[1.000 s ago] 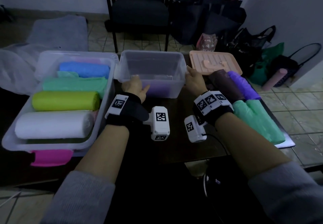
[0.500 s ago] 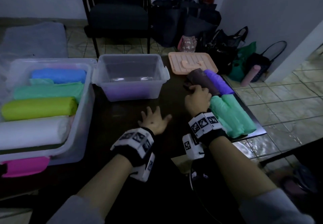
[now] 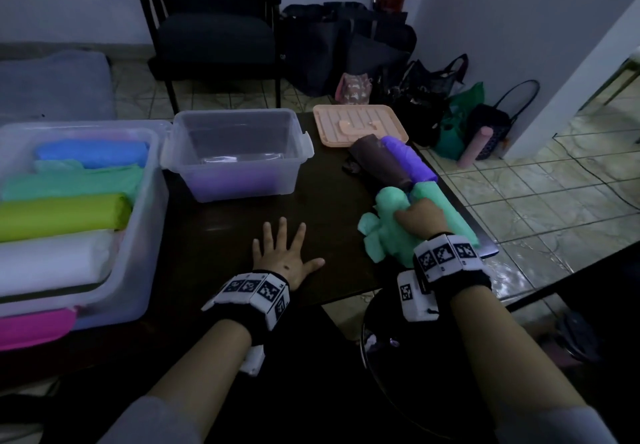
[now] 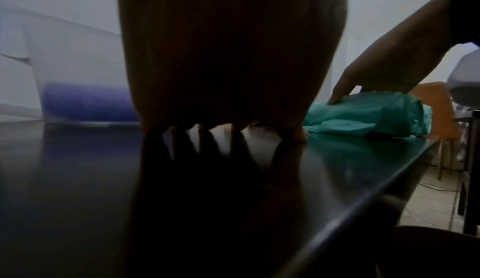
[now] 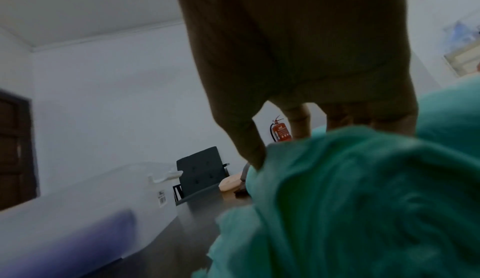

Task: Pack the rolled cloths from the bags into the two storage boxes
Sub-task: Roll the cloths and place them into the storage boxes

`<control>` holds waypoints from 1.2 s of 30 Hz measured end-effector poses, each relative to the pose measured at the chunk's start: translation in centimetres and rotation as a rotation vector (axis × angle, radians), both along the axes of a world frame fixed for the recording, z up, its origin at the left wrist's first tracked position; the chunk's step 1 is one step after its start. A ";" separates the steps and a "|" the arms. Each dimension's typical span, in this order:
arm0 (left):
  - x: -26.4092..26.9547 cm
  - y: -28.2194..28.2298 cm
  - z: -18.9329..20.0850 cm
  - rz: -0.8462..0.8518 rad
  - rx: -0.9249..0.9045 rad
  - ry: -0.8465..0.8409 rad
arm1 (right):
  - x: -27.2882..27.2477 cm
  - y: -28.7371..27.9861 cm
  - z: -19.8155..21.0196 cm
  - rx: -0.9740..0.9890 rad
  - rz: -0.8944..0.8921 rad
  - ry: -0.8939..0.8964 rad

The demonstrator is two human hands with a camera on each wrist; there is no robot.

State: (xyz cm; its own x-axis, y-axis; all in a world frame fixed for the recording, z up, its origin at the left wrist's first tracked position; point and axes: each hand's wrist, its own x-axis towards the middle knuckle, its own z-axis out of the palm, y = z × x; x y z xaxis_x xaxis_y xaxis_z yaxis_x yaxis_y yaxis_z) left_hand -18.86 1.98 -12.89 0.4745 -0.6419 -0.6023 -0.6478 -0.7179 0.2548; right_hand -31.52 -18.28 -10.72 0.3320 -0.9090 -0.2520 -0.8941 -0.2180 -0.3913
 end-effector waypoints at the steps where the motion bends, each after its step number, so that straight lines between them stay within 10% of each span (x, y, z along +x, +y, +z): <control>1: 0.0 0.0 0.0 0.003 -0.006 0.001 | 0.2 0.0 -0.1 0.031 0.019 -0.029; 16: 0.7 -2.4 2.5 0.307 -0.399 0.212 | 3.7 5.7 -0.5 0.761 -0.193 -0.643; 24: -0.2 -2.9 2.8 0.116 -0.431 0.149 | 2.6 4.1 -0.4 0.378 0.064 -0.449; 28: 1.2 -3.4 3.4 0.050 -0.367 0.235 | 2.1 4.7 1.5 -0.238 0.665 -0.098; 33: 2.9 -3.6 2.6 0.344 -0.438 0.339 | 2.2 5.5 3.0 -0.233 0.976 0.217; 36: 3.0 -3.9 2.3 0.225 -0.317 0.210 | 2.0 6.1 2.9 -0.318 0.995 0.302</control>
